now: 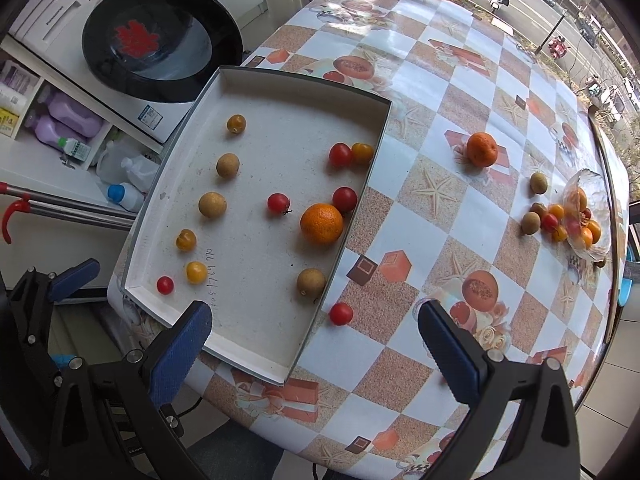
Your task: Organize fruits
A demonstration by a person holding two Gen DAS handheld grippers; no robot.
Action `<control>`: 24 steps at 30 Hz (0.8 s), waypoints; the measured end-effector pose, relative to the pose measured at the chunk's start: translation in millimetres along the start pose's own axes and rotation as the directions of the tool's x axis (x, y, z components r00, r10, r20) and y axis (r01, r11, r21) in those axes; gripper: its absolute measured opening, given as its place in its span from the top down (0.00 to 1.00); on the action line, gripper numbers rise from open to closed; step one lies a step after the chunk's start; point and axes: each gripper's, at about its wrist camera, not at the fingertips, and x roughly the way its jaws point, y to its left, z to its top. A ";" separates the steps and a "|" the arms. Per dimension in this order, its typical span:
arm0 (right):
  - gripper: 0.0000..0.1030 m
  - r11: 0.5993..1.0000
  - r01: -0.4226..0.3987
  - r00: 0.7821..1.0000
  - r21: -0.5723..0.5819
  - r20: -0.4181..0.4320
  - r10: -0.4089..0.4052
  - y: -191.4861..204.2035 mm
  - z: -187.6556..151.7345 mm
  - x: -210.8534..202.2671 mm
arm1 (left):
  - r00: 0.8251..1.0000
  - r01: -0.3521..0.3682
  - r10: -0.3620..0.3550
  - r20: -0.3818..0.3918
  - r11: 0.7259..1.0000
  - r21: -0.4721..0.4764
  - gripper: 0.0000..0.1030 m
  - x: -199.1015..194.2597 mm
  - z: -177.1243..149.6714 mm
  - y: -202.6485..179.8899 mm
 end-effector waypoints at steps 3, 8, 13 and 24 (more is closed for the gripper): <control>0.00 1.000 0.016 1.000 -0.010 0.003 -0.016 -0.8 -6.7 -6.9 | 1.000 0.011 -0.011 0.009 1.000 0.008 0.04 -7.5 1.9 -1.8; 0.00 0.999 0.026 1.000 0.027 0.015 -0.027 -8.2 -14.4 -16.3 | 1.000 0.012 -0.013 0.012 0.999 0.044 0.04 -13.8 1.9 -8.1; 0.00 0.998 0.048 0.998 0.046 0.027 -0.049 -11.5 -20.7 -23.6 | 1.000 0.002 -0.004 0.022 0.996 0.089 0.04 -17.8 -0.4 -15.0; 0.00 0.998 0.063 0.997 0.031 0.036 -0.064 -4.4 -27.8 -27.2 | 1.000 -0.001 -0.001 0.020 0.995 0.095 0.04 -20.1 -6.8 -16.4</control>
